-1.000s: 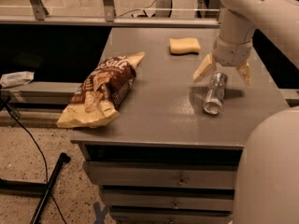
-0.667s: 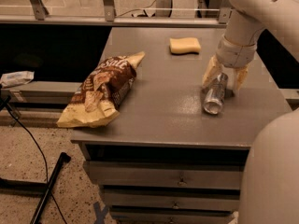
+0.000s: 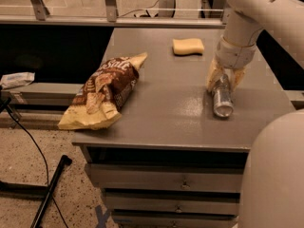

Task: Place redbull can upright

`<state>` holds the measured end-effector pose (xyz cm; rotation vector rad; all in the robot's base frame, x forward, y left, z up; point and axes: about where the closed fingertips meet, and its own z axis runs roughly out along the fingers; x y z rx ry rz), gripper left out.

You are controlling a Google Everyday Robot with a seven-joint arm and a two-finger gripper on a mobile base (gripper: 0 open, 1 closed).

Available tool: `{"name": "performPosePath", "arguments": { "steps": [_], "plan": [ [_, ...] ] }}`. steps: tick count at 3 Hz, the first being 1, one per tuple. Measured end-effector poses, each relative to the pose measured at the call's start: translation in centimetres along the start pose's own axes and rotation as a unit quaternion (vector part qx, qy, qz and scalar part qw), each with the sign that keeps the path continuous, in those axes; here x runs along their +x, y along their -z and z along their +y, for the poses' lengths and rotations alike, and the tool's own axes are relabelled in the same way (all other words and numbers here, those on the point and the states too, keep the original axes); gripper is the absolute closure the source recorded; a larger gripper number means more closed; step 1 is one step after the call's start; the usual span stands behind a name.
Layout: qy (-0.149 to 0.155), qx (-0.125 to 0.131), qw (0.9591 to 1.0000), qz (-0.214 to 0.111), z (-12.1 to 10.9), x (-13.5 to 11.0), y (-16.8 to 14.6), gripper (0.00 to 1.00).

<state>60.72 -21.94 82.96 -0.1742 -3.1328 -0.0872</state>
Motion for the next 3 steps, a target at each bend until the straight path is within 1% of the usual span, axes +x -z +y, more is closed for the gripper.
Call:
{"name": "performPosePath", "arguments": {
  "steps": [1,2,3],
  "plan": [
    [0.027,-0.035,0.999,-0.003,0.0,-0.8,-0.3,1.0],
    [0.029,-0.038,0.9988,-0.006,-0.1,-1.0,-0.1,1.0],
    [0.063,-0.068,0.9949,-0.042,-0.2,-3.1,2.4,1.0]
  ]
}}
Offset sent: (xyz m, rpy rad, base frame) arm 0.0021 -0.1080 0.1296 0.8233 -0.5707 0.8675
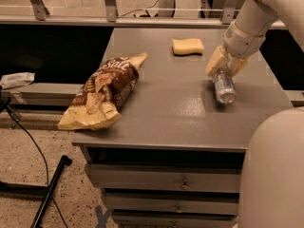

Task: Place redbull can upright

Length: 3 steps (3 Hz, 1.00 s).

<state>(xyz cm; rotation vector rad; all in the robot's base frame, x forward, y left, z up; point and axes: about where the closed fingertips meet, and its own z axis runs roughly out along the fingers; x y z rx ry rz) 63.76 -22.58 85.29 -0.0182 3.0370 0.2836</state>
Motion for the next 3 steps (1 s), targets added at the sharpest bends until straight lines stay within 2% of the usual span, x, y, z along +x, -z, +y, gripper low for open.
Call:
{"name": "performPosePath", "arguments": {
  "steps": [1,2,3],
  "plan": [
    [0.034,-0.03,0.9981,-0.042,-1.8,-1.5,3.5,1.0],
    [0.092,-0.1,0.9829,-0.124,-3.4,-2.0,7.3,1.0],
    [0.137,-0.129,0.9689,-0.161,-4.1,-1.7,8.6,1.0]
  ]
}}
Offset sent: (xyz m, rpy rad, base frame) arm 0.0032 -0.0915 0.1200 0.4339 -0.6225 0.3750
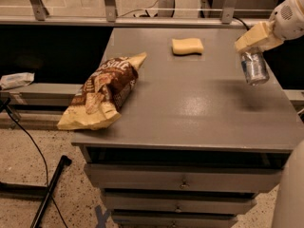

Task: Place redbull can upright

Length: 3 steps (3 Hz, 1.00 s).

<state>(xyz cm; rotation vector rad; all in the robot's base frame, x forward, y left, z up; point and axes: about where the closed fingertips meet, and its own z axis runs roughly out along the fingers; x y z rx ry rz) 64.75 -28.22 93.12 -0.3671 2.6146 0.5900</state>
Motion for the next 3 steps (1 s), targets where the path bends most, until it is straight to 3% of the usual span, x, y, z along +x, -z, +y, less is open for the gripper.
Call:
{"name": "performPosePath", "arguments": {
  "steps": [1,2,3],
  "plan": [
    [0.004,0.0,1.0,-0.004,0.1,-0.5,-0.6,1.0],
    [0.041,-0.057,0.993,-0.095,0.8,0.8,2.1,1.0],
    [0.06,-0.118,0.9716,-0.196,1.7,2.5,3.8,1.0]
  ]
}}
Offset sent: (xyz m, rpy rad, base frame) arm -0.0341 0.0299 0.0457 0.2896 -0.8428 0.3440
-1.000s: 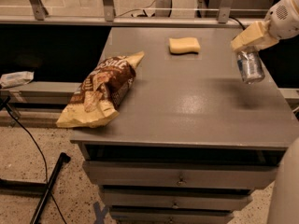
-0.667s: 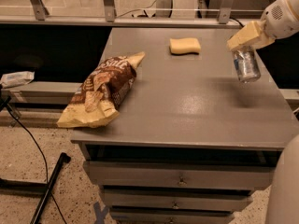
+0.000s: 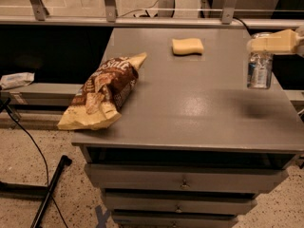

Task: Place redbull can upright

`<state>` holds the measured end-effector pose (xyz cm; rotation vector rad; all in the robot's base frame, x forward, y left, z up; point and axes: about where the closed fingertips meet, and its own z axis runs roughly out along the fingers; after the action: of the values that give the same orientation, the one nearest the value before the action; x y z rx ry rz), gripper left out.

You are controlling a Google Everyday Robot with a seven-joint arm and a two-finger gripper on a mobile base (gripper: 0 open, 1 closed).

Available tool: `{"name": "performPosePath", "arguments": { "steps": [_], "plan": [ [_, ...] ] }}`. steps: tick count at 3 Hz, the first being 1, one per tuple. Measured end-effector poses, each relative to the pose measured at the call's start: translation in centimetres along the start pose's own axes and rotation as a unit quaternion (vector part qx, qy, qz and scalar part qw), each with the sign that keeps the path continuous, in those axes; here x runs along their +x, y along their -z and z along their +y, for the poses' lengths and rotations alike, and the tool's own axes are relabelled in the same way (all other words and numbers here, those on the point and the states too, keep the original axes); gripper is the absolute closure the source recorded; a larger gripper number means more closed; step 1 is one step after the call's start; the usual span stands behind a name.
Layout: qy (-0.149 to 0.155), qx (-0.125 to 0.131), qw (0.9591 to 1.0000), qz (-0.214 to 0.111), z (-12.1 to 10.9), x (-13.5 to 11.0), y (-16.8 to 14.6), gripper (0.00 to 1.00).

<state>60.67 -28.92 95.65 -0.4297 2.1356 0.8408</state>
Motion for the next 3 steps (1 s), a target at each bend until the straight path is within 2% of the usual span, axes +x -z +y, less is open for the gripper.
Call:
{"name": "performPosePath", "arguments": {
  "steps": [1,2,3],
  "plan": [
    [0.019,-0.006,0.9976,-0.067,0.2,-0.9,2.1,1.0],
    [0.034,-0.012,0.9939,-0.105,-0.5,0.1,1.1,1.0],
    [0.03,-0.021,0.9778,-0.206,-3.5,1.1,2.2,1.0]
  ]
}}
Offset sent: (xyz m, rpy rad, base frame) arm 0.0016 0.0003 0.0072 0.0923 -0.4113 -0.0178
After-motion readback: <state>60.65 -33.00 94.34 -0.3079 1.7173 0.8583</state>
